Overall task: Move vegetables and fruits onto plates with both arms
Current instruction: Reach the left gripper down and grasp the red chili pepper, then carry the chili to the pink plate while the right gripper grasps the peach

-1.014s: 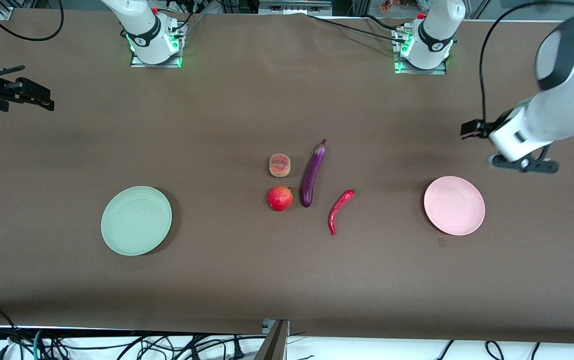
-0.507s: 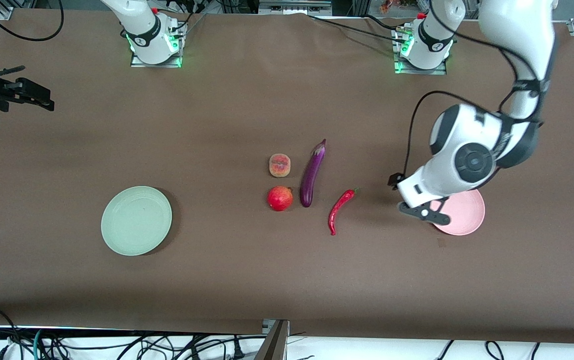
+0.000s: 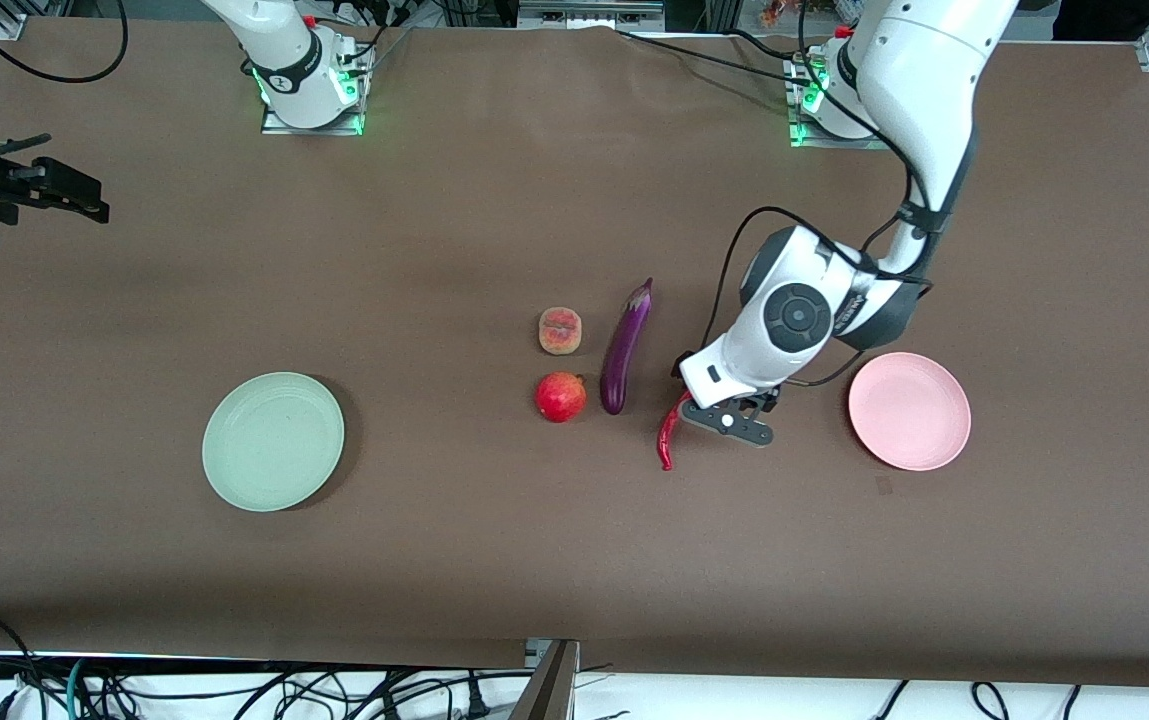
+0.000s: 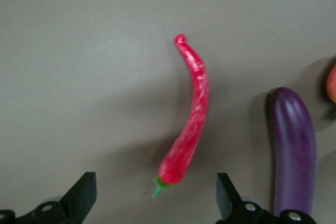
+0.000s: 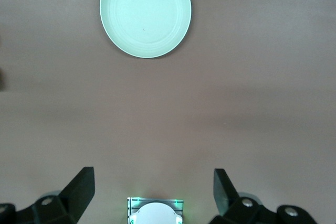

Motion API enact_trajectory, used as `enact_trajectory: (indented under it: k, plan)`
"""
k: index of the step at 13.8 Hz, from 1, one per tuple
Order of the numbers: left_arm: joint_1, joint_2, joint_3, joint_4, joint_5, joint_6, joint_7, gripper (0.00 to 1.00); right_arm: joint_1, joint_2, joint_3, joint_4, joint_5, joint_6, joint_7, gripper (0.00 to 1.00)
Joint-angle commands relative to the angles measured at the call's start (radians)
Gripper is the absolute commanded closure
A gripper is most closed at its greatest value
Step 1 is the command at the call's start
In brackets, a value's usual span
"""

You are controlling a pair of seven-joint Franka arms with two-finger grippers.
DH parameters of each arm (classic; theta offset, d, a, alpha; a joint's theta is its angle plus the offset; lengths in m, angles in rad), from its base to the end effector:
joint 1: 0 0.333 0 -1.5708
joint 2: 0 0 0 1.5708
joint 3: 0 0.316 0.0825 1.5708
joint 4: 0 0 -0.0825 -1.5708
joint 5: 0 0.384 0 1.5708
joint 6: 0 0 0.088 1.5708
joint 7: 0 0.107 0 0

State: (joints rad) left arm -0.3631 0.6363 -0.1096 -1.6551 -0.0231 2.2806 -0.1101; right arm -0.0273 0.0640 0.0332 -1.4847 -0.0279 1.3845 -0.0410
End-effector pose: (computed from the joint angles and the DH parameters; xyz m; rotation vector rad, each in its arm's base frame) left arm 0.6128 -0.3043 0.2410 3.0236 -0.4979 -0.0474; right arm 0.5540 -0.0008 0.6142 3.1075 0.0685 -0.2564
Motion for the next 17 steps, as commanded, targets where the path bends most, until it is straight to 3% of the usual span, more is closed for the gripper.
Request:
enact_trajectory:
  k: [1,5,6,7,8,9,10,11,14,17]
  plan:
    - [-0.037,0.057,0.015,0.020,-0.012,0.059,-0.014,0.00,-0.005,0.011,0.002,0.003,0.008,0.007,-0.004,0.00]
    - [-0.045,0.097,0.015,0.021,-0.012,0.073,-0.016,0.00,-0.006,0.069,0.001,0.003,0.036,0.019,-0.002,0.00]
    - [-0.045,0.105,0.015,0.021,-0.012,0.079,-0.017,0.08,-0.005,0.073,0.002,0.003,0.034,0.021,0.003,0.00]
    - [-0.046,0.108,0.015,0.020,-0.011,0.095,-0.016,0.42,-0.002,0.083,0.002,0.003,0.034,0.025,0.003,0.00]
    - [-0.050,0.109,0.016,0.020,0.000,0.102,-0.014,0.63,0.001,0.114,0.005,0.003,0.034,0.034,-0.005,0.00]
    - [-0.053,0.109,0.015,0.020,0.021,0.102,-0.016,0.67,0.004,0.141,0.011,0.003,0.039,0.036,-0.004,0.00]
    - [-0.053,0.108,0.015,0.021,0.047,0.100,-0.016,0.78,0.019,0.164,0.014,0.003,0.052,0.051,0.006,0.00]
    - [-0.053,0.105,0.015,0.021,0.067,0.100,-0.014,0.97,0.055,0.186,0.013,0.003,0.065,0.082,0.013,0.00]
    - [-0.034,0.053,0.021,0.020,0.077,0.047,-0.013,1.00,0.134,0.261,0.014,0.003,0.072,0.178,0.129,0.00]
    - [0.034,-0.052,0.051,0.021,0.077,-0.178,-0.007,1.00,0.231,0.348,0.014,0.001,0.101,0.296,0.222,0.00]
